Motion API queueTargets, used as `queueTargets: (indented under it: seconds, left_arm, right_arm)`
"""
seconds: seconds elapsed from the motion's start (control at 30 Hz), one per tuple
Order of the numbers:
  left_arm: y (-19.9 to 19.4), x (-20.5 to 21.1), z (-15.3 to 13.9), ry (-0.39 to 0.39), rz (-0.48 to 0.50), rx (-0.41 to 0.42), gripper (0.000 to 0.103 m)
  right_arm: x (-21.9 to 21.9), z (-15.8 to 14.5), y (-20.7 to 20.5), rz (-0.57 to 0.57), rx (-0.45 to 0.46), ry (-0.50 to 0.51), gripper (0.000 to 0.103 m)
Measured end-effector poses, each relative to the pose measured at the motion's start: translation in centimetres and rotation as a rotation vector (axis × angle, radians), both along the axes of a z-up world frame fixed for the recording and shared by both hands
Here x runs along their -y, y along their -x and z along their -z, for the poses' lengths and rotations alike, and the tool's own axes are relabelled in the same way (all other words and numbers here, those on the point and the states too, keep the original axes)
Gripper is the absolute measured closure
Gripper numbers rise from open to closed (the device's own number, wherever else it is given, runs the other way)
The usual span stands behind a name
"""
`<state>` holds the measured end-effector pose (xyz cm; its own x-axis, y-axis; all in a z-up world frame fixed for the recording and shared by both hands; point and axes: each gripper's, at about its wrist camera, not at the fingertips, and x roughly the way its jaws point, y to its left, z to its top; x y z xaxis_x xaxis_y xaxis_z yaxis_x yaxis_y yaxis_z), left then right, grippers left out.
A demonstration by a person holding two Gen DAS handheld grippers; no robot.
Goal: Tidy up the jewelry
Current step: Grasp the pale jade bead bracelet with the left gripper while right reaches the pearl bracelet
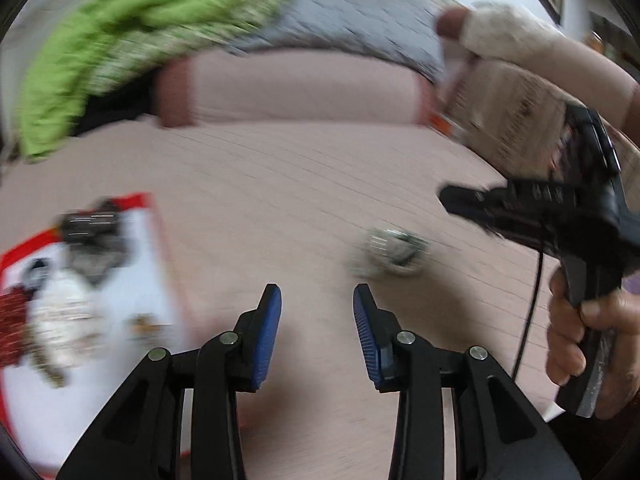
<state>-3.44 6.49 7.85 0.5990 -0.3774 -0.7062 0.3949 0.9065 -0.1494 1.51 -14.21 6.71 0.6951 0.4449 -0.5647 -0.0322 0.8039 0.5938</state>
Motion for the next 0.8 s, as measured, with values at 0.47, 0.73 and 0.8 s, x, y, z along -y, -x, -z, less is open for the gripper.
queueTargets:
  seconds: [0.47,0.73,0.8]
  left_arm:
    - [-7.7,8.3,6.4,-0.184,0.12,-0.082,0.069]
    - [-7.8,4.7,5.9,-0.079,0.026,-0.121,0.098]
    - [-7.3,3.7,5.7,-0.046,-0.001,-0.134,0.098]
  right_arm:
    - [6.7,1.5,-0.1,0.149,-0.09,-0.104,0.086]
    - [6.3,2.3,-1.0,0.131,-0.124,-0.111,0.086]
    - [5.8,2.6,-1.3,0.117,-0.135,-0.122,0.086]
